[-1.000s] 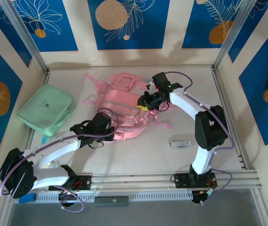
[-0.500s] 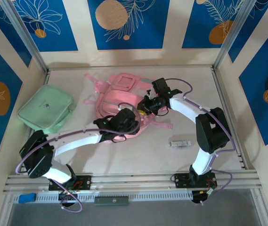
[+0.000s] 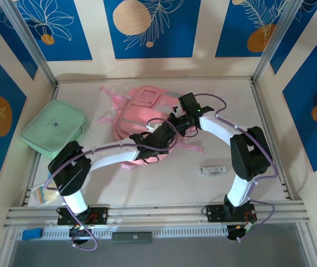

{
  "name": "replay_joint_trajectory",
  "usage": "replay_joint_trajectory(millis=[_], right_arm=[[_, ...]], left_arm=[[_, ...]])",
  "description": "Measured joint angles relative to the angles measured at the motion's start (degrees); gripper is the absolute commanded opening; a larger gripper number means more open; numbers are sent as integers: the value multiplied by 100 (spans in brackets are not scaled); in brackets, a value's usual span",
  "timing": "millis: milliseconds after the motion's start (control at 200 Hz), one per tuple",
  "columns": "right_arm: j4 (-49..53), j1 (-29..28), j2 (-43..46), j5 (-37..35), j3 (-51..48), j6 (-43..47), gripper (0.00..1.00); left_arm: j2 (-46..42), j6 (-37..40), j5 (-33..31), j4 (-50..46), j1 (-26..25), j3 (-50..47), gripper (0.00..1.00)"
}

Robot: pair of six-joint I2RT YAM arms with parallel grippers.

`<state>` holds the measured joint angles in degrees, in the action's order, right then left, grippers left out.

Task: Pack the student bag
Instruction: Unzip the student bag at the center of the table.

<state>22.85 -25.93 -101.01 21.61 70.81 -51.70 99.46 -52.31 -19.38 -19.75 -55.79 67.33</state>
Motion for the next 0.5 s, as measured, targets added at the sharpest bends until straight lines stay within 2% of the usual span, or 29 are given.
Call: replay_joint_trajectory(millis=[80,200,275,500], right_arm=[[-33,0,-31,4,-13,0,8],[-70,0,-92,4,-13,2,5],[-83,0,-116,0,-11,7,3],[-26,2,-120,-28,17,101,0]], left_arm=[[79,-33,-76,-28,2,52,26],[179,-61,-219,-107,15,188,8],[175,-72,-284,-173,20,188,0],[-155,184,-125,-63,131,-55,0]])
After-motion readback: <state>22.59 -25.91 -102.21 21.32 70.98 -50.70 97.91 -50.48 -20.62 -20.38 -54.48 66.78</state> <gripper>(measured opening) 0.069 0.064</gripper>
